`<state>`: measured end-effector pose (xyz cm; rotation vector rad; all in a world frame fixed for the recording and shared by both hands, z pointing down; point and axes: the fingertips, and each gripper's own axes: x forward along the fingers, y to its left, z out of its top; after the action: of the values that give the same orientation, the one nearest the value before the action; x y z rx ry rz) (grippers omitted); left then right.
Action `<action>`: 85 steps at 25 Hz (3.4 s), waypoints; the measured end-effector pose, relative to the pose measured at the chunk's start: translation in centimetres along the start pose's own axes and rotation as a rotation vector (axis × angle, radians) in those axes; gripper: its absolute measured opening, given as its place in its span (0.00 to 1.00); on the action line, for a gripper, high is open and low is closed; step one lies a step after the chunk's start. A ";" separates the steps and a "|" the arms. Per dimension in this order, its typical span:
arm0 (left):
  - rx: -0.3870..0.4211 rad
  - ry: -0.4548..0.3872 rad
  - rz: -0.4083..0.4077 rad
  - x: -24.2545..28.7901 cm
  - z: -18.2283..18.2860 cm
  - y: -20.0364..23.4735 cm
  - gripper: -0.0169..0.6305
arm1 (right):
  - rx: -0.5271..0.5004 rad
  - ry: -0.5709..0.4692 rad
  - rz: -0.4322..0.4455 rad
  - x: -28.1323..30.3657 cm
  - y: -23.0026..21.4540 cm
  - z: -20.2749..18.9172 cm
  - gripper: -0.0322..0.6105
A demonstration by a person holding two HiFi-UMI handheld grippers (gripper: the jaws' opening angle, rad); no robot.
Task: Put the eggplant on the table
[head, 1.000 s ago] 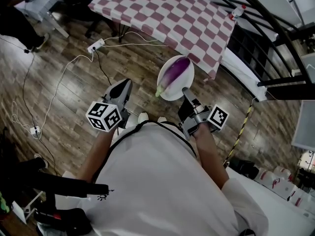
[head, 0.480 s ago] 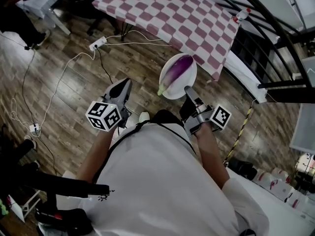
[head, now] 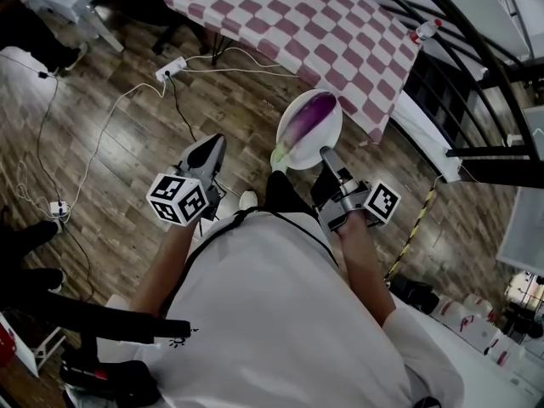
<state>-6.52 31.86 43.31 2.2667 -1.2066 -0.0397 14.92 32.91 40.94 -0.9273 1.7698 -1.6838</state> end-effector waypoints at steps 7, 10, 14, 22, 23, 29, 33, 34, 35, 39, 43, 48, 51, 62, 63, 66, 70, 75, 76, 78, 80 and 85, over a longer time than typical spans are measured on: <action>-0.002 -0.004 0.018 2.5 1.5 0.9 0.03 | 0.008 0.011 -0.001 2.3 -0.3 2.5 0.09; -0.001 0.001 0.025 4.2 2.0 1.5 0.03 | 0.009 0.016 0.005 3.6 -0.5 4.1 0.09; -0.003 0.002 0.030 7.1 3.2 1.7 0.03 | 0.017 0.024 0.001 5.2 -0.7 6.7 0.09; -0.002 0.003 0.050 13.5 6.0 2.5 0.03 | 0.023 0.059 -0.002 9.2 -0.8 12.7 0.09; -0.002 0.002 0.054 14.3 6.3 2.4 0.03 | 0.024 0.067 -0.002 9.7 -0.8 13.4 0.09; 0.002 -0.021 0.089 18.0 8.0 2.1 0.03 | 0.026 0.122 0.006 12.1 -1.0 16.9 0.09; -0.002 -0.031 0.112 19.7 8.6 2.0 0.03 | 0.024 0.157 -0.002 13.2 -1.6 18.6 0.09; -0.002 -0.032 0.118 20.1 8.7 2.1 0.03 | 0.026 0.163 -0.003 13.5 -1.7 19.1 0.09; -0.004 -0.034 0.125 20.6 8.8 2.2 0.03 | 0.028 0.169 -0.004 13.8 -1.8 19.5 0.09; -0.009 -0.043 0.149 22.3 9.1 2.3 0.03 | 0.031 0.190 -0.021 14.6 -2.5 21.2 0.09; -0.015 -0.045 0.162 23.9 9.3 2.3 0.03 | 0.031 0.209 -0.042 15.2 -3.4 22.8 0.09; -0.020 -0.041 0.179 25.7 9.3 2.4 0.03 | 0.030 0.226 -0.076 15.8 -4.8 24.7 0.09; -0.019 -0.046 0.188 26.7 9.6 2.5 0.03 | 0.029 0.232 -0.095 16.1 -5.7 25.8 0.09; -0.013 -0.058 0.215 29.2 10.3 2.5 0.03 | 0.021 0.253 -0.105 17.4 -7.2 28.8 0.09; -0.010 -0.060 0.216 29.4 10.4 2.5 0.03 | 0.022 0.253 -0.105 17.5 -7.2 28.9 0.09; -0.006 -0.066 0.222 29.7 11.0 2.5 0.03 | 0.026 0.256 -0.103 17.8 -7.2 29.4 0.09; -0.006 -0.060 0.238 30.0 11.3 2.9 0.03 | 0.032 0.260 -0.103 18.4 -7.3 29.9 0.09; -0.008 -0.063 0.245 30.4 11.3 3.5 0.03 | 0.037 0.255 -0.105 18.7 -7.7 30.4 0.09; -0.007 -0.062 0.243 30.5 11.4 3.5 0.03 | 0.036 0.253 -0.107 18.7 -7.7 30.5 0.09; -0.002 -0.062 0.240 30.8 11.6 3.6 0.03 | 0.035 0.249 -0.108 18.9 -7.7 30.8 0.09; 0.002 -0.063 0.237 31.2 11.9 3.8 0.03 | 0.033 0.246 -0.105 19.4 -7.7 31.1 0.09; 0.007 -0.060 0.230 32.4 12.7 4.6 0.03 | 0.035 0.242 -0.099 20.7 -7.8 31.6 0.09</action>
<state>5.65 -1.07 42.35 2.1318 -1.4936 -0.0164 27.12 -3.12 47.56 -0.8378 1.8673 -1.9543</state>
